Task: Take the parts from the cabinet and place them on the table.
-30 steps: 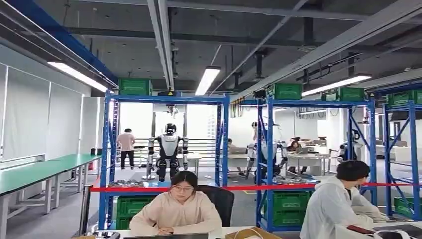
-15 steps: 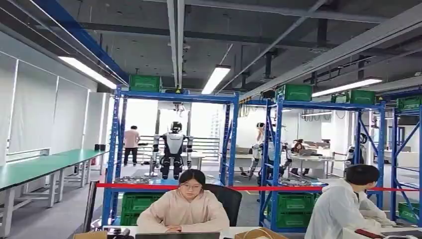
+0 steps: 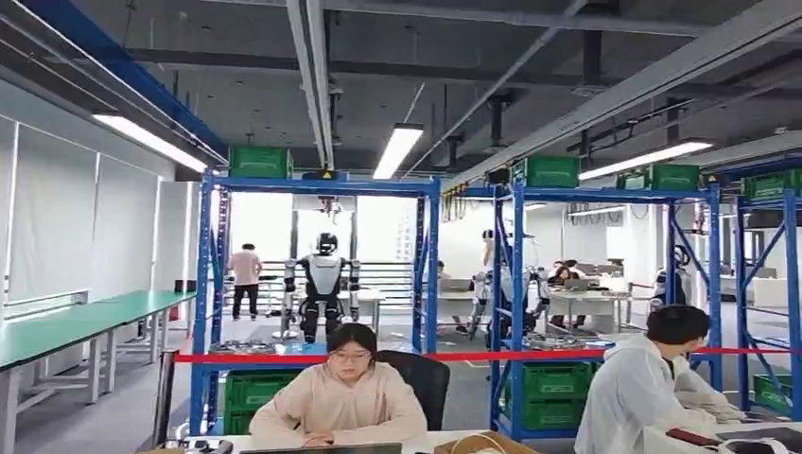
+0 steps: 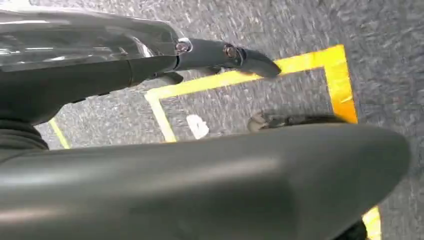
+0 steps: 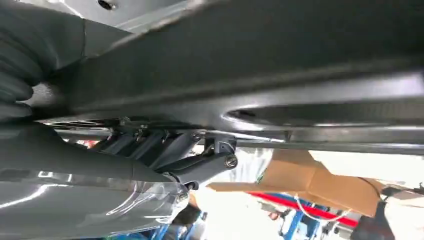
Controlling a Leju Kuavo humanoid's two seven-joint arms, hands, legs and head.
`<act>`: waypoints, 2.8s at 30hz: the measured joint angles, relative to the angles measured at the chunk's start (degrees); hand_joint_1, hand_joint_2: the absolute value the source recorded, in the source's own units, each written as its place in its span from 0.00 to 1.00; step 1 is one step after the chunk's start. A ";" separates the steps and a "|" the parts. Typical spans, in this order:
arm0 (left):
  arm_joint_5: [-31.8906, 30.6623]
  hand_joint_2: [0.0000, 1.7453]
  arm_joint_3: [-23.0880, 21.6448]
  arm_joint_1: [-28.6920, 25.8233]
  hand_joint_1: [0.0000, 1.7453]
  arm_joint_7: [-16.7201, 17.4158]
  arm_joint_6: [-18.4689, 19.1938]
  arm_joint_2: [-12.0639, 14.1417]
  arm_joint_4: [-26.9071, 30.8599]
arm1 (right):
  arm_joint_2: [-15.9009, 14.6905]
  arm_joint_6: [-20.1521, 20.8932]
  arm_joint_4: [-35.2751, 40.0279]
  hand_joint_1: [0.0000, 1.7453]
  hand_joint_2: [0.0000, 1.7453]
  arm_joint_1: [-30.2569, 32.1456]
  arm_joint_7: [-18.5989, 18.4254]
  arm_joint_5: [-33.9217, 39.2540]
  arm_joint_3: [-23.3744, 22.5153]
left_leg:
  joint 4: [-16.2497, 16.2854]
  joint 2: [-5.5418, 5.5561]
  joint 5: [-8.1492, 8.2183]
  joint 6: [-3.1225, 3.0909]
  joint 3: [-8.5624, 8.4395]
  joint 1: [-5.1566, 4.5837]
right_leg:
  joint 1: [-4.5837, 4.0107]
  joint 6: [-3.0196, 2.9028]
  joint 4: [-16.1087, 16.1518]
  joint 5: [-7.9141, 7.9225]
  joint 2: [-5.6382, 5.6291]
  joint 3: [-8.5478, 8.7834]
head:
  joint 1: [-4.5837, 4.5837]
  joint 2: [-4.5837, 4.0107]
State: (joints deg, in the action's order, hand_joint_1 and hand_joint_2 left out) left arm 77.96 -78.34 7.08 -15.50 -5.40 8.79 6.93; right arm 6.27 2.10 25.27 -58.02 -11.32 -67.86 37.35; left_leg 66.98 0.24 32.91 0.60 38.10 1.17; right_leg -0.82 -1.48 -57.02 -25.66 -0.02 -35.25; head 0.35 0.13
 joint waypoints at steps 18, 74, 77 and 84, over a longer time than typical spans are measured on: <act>0.70 0.00 -1.16 -0.11 0.00 -3.82 -0.44 1.14 -0.02 | 0.44 2.36 -0.48 0.00 0.00 2.87 5.39 3.95 -2.38 | -6.74 0.05 -5.46 -1.36 -2.24 0.30 | 0.70 2.89 -20.39 -9.59 -0.24 -8.69 | 0.07 0.00; 8.96 0.00 -3.10 -2.27 0.00 -7.56 -0.37 1.42 -0.17 | -1.86 19.32 84.81 0.00 0.00 67.79 51.16 67.82 -25.79 | -9.59 0.18 -0.76 -1.54 -11.20 -0.04 | 0.33 2.14 -1.72 3.65 -0.29 -3.48 | 0.13 0.00; 8.98 0.00 -3.17 -2.10 0.00 -7.58 -0.35 1.40 -0.17 | -2.76 17.26 83.93 0.00 0.00 68.46 51.16 65.92 -26.07 | -9.46 -0.29 -2.37 -2.32 -9.06 -0.26 | 0.64 3.11 -10.41 -6.17 -0.23 -5.90 | 0.13 0.00; 9.03 0.00 -3.87 -2.10 0.00 -7.56 0.04 0.63 -0.17 | -5.05 13.16 78.68 0.00 0.00 68.76 51.06 59.97 -25.94 | -9.35 -0.57 -5.50 -2.48 -5.08 -1.03 | -0.27 0.93 -3.52 -4.79 -0.49 6.39 | 0.13 0.00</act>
State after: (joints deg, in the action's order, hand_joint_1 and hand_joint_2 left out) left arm 86.99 -82.20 4.98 -23.06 -5.35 9.42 6.75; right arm 1.22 15.26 103.95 10.74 39.74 -7.89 11.41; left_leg 57.63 -0.33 27.41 -1.89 33.03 0.15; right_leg -1.08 -0.55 -60.54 -30.45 -0.51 -28.86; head 0.48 0.13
